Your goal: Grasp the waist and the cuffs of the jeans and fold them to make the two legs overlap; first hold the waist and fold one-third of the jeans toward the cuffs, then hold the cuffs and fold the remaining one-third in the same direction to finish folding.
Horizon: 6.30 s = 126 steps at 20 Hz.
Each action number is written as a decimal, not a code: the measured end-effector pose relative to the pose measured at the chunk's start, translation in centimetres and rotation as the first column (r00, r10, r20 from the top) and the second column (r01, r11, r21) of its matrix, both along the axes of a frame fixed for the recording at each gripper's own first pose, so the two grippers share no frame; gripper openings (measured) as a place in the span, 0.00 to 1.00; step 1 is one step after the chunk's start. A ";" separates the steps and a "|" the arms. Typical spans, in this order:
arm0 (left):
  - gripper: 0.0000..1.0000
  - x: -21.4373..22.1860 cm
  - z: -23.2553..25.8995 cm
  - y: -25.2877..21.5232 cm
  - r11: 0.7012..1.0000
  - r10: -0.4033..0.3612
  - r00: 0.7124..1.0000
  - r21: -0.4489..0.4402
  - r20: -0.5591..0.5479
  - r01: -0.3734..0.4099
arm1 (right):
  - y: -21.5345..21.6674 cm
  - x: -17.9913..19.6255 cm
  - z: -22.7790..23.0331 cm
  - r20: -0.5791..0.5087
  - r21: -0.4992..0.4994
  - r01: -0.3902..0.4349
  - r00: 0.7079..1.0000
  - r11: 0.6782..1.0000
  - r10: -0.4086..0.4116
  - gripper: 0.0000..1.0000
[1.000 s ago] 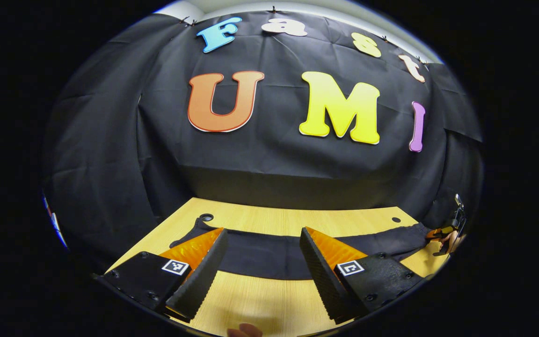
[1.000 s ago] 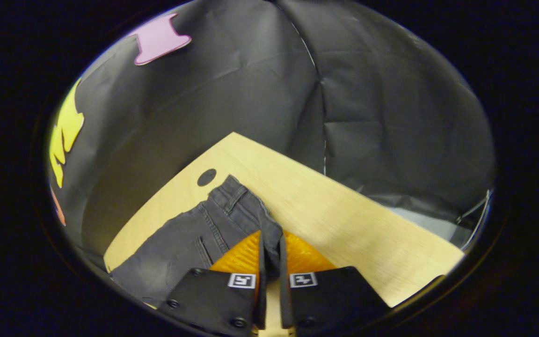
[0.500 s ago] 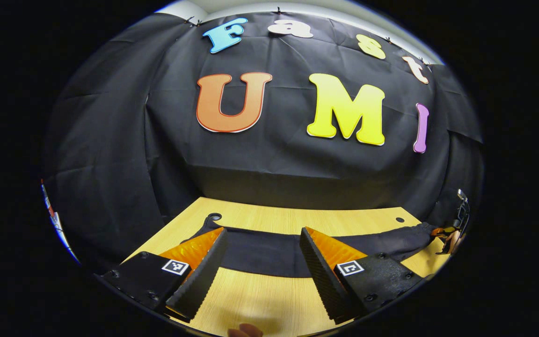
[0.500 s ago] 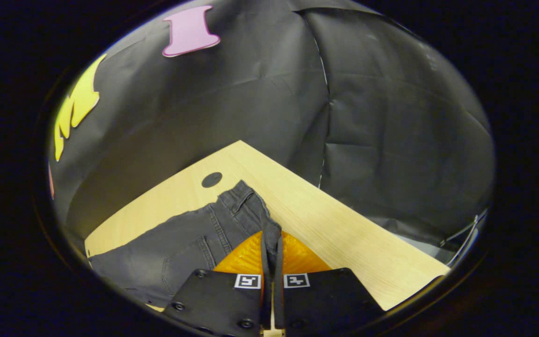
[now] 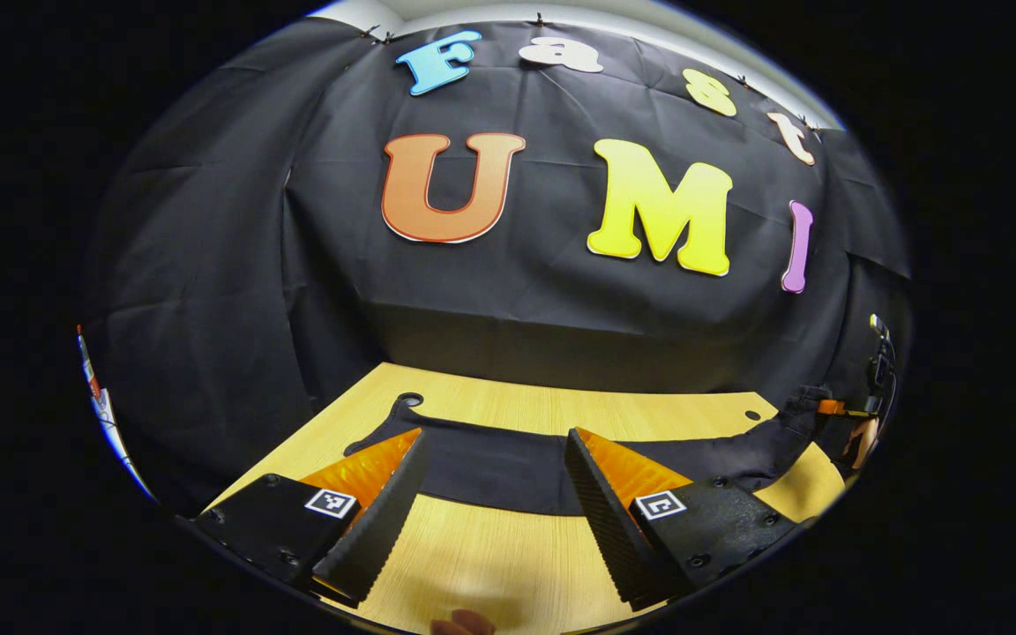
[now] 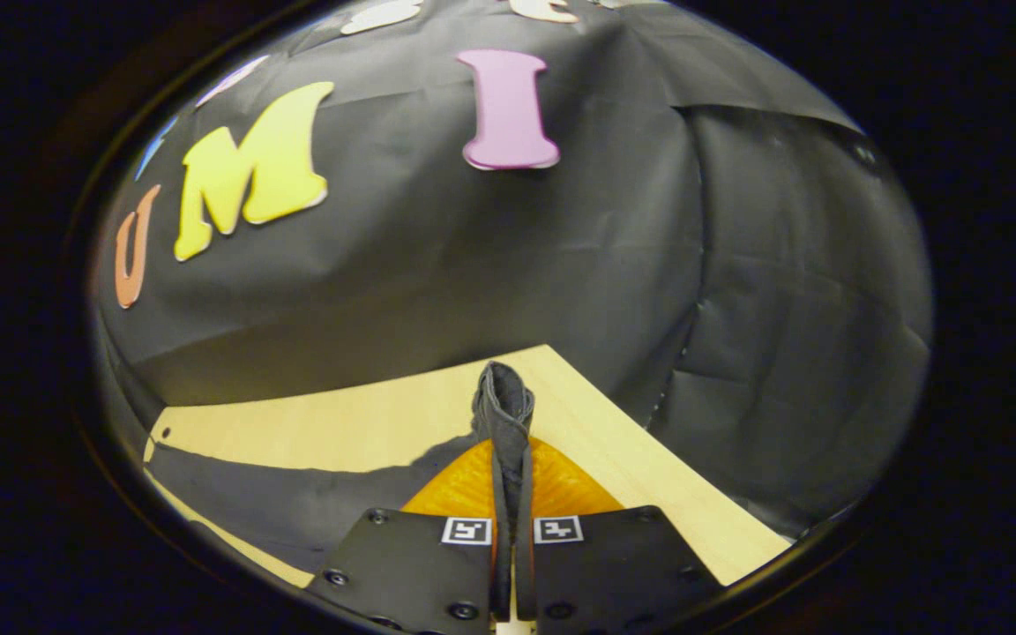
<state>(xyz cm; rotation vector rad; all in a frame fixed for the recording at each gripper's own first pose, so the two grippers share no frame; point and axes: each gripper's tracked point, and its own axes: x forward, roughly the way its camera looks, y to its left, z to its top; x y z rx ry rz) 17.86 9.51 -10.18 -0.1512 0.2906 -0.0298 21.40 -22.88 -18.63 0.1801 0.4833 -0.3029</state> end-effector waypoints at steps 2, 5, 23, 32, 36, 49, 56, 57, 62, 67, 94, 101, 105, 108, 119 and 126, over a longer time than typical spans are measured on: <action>0.99 -0.1 -0.3 0.4 1.000 0.005 1.000 0.000 -0.008 -0.005 | 1.4 -2.2 2.7 0.035 0.007 -0.065 0.997 0.998 0.065 0.00; 0.99 -0.2 -0.5 0.9 1.000 0.017 1.000 -0.007 -0.014 -0.017 | 2.5 -5.2 6.5 0.072 0.013 -0.158 0.985 0.987 0.156 0.07; 0.99 -2.9 -2.0 5.8 0.991 0.137 0.988 -0.002 -0.068 -0.137 | 1.8 -7.4 7.0 -0.095 -0.059 -0.416 0.907 0.907 0.410 0.03; 0.99 -3.8 -2.4 7.1 0.985 0.169 0.982 -0.014 -0.086 -0.171 | 2.3 -7.3 7.0 -0.092 -0.040 -0.455 0.888 0.890 0.450 0.03; 0.99 -4.4 -2.6 8.1 0.981 0.188 0.977 -0.017 -0.096 -0.191 | 2.6 -7.6 6.4 -0.099 -0.017 -0.544 0.836 0.839 0.540 0.03; 0.99 -4.6 -4.5 10.5 0.958 0.253 0.955 -0.096 -0.156 -0.270 | 6.1 -10.0 3.0 -0.199 0.128 -0.652 0.721 0.747 0.664 0.69; 0.99 0.0 -12.1 9.9 0.746 0.197 0.890 -0.525 -0.412 -0.409 | 4.8 -11.1 8.0 -0.088 0.121 -0.684 0.715 0.719 0.694 0.91; 0.99 1.1 -12.5 10.2 0.699 0.199 0.883 -0.569 -0.426 -0.432 | 4.1 -11.1 9.3 -0.064 0.120 -0.679 0.723 0.724 0.688 0.91; 0.99 5.3 -15.9 13.3 0.582 0.223 0.845 -0.629 -0.487 -0.516 | 0.0 -11.5 15.1 0.033 0.091 -0.662 0.749 0.744 0.662 0.90; 0.99 8.0 -19.7 14.3 0.497 0.219 0.779 -0.620 -0.588 -0.608 | -6.2 -10.7 19.9 0.090 0.063 -0.586 0.810 0.808 0.580 0.90; 0.04 16.9 -22.2 14.8 0.253 0.195 0.783 -0.741 -0.591 -0.622 | -22.5 -8.8 23.2 0.094 0.072 -0.290 0.955 0.954 0.283 0.90; 0.04 16.9 -17.9 13.5 0.281 0.198 0.850 -0.802 -0.489 -0.527 | -23.1 -9.6 24.3 0.114 0.078 -0.289 0.953 0.954 0.279 0.90; 0.04 16.8 -13.8 10.9 0.332 0.196 0.894 -0.831 -0.403 -0.447 | -23.6 -10.6 25.3 0.132 0.068 -0.295 0.950 0.953 0.284 0.90; 0.04 16.8 -10.6 7.0 0.329 0.161 0.921 -0.860 -0.356 -0.390 | -24.5 -11.8 26.0 0.141 0.059 -0.289 0.950 0.955 0.279 0.90; 0.04 15.3 -3.4 -10.6 0.417 -0.013 0.970 -0.883 -0.243 -0.216 | -34.0 -18.7 28.7 0.162 0.042 -0.172 0.973 0.984 0.163 0.84; 0.04 14.2 -0.1 -23.4 0.440 -0.158 0.968 -0.891 -0.197 -0.110 | -40.4 -22.7 29.8 0.170 0.035 -0.069 0.984 0.997 0.062 0.90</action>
